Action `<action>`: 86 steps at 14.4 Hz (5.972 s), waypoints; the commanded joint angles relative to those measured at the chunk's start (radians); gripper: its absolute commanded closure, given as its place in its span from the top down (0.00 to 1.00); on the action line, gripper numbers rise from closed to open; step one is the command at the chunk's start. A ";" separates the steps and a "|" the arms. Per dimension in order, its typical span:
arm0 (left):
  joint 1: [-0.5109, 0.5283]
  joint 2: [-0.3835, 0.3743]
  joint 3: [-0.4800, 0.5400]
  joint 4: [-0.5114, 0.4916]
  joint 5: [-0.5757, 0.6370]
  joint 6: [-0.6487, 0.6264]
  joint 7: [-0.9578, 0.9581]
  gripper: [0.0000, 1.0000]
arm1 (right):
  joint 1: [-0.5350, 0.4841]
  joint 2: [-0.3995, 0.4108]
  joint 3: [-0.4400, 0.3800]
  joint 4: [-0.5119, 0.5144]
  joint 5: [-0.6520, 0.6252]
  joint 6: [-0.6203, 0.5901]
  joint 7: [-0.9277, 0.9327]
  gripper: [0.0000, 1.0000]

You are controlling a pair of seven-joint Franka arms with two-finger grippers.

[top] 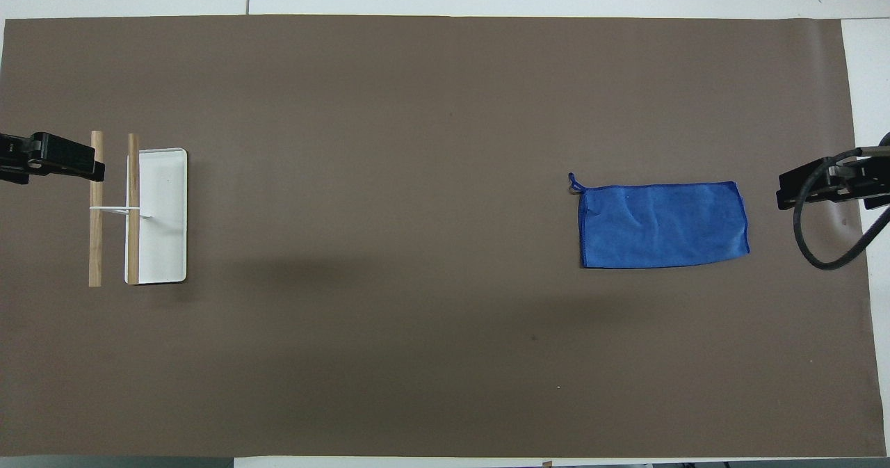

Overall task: Right arm passes towel to left arm to hang
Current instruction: 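Reach the right gripper to the blue towel's near edge and grasp it, then lift the towel with the right gripper while the left gripper reaches center, then grasp the towel with the left gripper beside the right gripper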

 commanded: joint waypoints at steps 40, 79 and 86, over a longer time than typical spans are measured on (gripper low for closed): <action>-0.004 -0.026 0.002 -0.030 0.022 0.017 -0.024 1.00 | -0.067 0.175 -0.005 -0.743 0.112 1.108 -0.340 0.01; -0.251 -0.049 -0.016 -0.283 -0.240 0.419 -1.318 1.00 | 0.628 0.277 0.003 -0.114 1.116 1.186 1.008 0.00; -0.255 -0.076 -0.016 -0.424 -0.349 0.437 -1.603 1.00 | 0.637 0.277 0.003 -0.123 1.111 1.189 1.004 0.00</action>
